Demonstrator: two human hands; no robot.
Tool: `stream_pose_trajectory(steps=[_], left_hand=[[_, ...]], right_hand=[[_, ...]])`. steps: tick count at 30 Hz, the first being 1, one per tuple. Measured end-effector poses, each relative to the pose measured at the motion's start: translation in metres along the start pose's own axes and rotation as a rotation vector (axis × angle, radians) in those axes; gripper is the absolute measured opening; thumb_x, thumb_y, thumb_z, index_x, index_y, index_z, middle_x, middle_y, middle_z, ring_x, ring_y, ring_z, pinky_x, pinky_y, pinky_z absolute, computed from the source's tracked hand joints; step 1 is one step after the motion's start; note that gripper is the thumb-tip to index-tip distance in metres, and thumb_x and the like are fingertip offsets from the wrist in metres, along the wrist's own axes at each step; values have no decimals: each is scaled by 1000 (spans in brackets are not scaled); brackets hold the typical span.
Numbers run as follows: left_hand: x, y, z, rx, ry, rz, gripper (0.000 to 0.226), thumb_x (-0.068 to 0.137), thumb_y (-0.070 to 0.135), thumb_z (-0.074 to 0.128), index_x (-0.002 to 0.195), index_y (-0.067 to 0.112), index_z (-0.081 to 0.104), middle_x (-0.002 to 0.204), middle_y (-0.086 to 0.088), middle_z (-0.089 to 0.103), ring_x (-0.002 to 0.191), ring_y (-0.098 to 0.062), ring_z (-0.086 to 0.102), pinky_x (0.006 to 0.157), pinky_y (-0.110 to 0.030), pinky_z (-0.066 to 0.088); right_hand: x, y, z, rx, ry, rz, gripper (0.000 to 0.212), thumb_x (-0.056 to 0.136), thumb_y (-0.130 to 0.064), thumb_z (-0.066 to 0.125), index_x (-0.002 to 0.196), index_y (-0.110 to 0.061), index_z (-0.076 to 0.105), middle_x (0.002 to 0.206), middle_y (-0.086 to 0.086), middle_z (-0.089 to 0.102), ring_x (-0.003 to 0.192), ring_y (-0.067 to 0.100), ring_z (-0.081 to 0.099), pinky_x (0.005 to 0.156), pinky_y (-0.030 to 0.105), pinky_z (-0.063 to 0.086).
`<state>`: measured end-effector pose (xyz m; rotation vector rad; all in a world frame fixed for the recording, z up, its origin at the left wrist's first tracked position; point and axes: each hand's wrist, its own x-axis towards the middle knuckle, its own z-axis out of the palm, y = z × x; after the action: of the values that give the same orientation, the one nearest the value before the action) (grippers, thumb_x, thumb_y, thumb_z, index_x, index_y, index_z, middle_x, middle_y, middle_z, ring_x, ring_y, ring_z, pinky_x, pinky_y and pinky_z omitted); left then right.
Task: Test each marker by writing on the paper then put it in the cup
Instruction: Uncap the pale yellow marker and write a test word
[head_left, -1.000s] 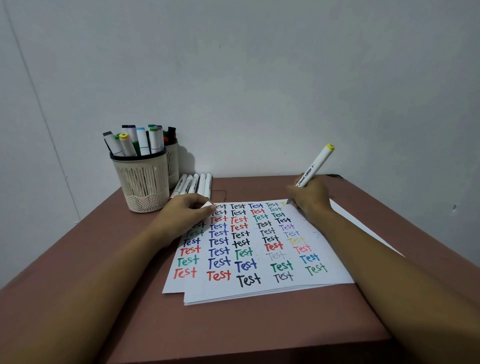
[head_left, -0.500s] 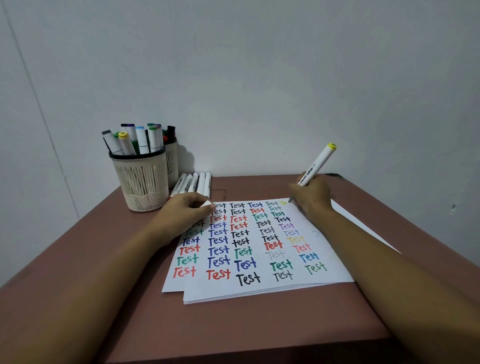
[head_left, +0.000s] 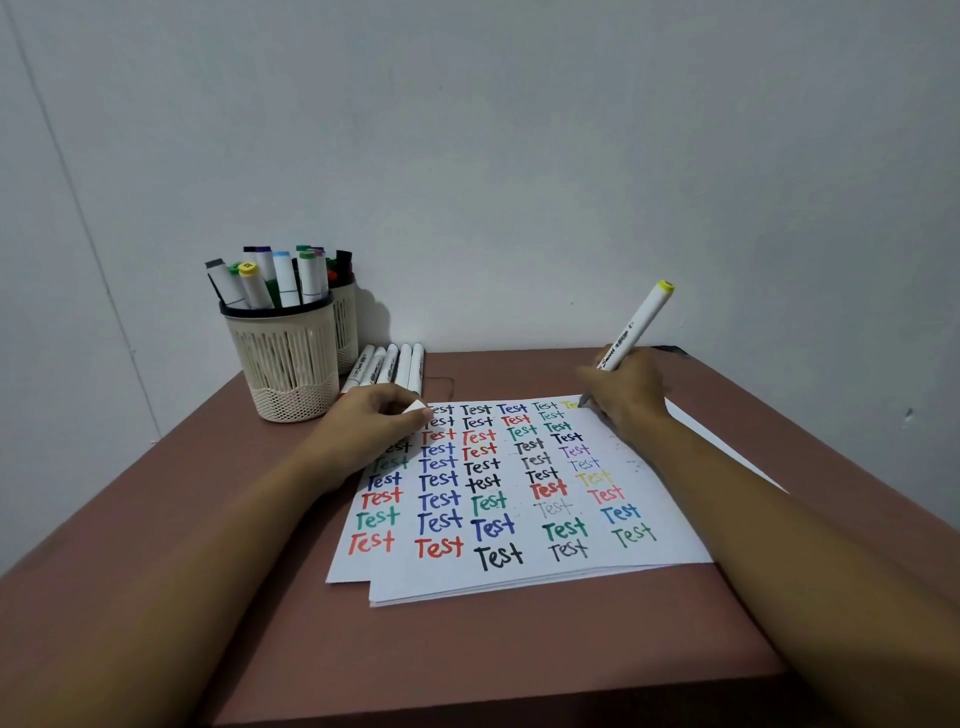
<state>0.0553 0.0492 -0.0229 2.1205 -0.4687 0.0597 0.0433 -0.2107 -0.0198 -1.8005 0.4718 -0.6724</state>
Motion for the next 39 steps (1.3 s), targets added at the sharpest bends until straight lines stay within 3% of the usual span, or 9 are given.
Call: stream_pose_trajectory(steps=[10, 15, 19, 23, 34, 39], left_hand=[[0, 1, 0, 1, 1, 6, 18, 88, 29, 63, 101, 18, 68, 92, 4, 69, 84, -8, 64, 65, -18, 45], [0, 0, 0, 4, 0, 5, 18, 88, 30, 62, 101, 19, 68, 93, 5, 68, 84, -7, 63, 65, -18, 44], [0, 0, 0, 5, 3, 9, 18, 88, 30, 62, 101, 19, 69, 92, 6, 68, 83, -6, 63, 63, -17, 43], [0, -1, 0, 13, 0, 5, 18, 88, 31, 62, 100, 20, 68, 93, 6, 68, 85, -8, 64, 65, -19, 45], [1, -2, 0, 42, -8, 14, 17, 88, 33, 61, 99, 22, 69, 93, 8, 69, 83, -5, 64, 65, -19, 44], [2, -3, 0, 93, 13, 43, 18, 92, 32, 55, 94, 22, 70, 88, 7, 69, 79, -4, 62, 65, -17, 41]], right_hand=[[-3, -1, -1, 31, 59, -15, 23, 82, 0, 60, 66, -14, 49, 65, 7, 56, 54, 19, 58, 54, 30, 49], [-3, -2, -1, -5, 40, -9, 9, 84, -4, 61, 82, -7, 53, 70, 3, 54, 56, 12, 52, 48, 22, 44], [-3, -3, -1, -11, 43, -5, 10, 84, -6, 61, 82, -7, 52, 70, 2, 51, 54, 11, 50, 42, 18, 41], [-1, -1, -2, 38, 68, 1, 19, 83, -4, 60, 70, -12, 48, 75, 10, 57, 54, 15, 54, 47, 23, 42], [-1, 0, 0, -1, 44, 1, 15, 85, -2, 60, 77, -10, 50, 69, 2, 51, 57, 14, 51, 52, 25, 45], [0, -2, -9, 201, -16, 26, 24, 85, -9, 65, 69, -16, 48, 60, 4, 53, 51, 15, 50, 44, 24, 37]])
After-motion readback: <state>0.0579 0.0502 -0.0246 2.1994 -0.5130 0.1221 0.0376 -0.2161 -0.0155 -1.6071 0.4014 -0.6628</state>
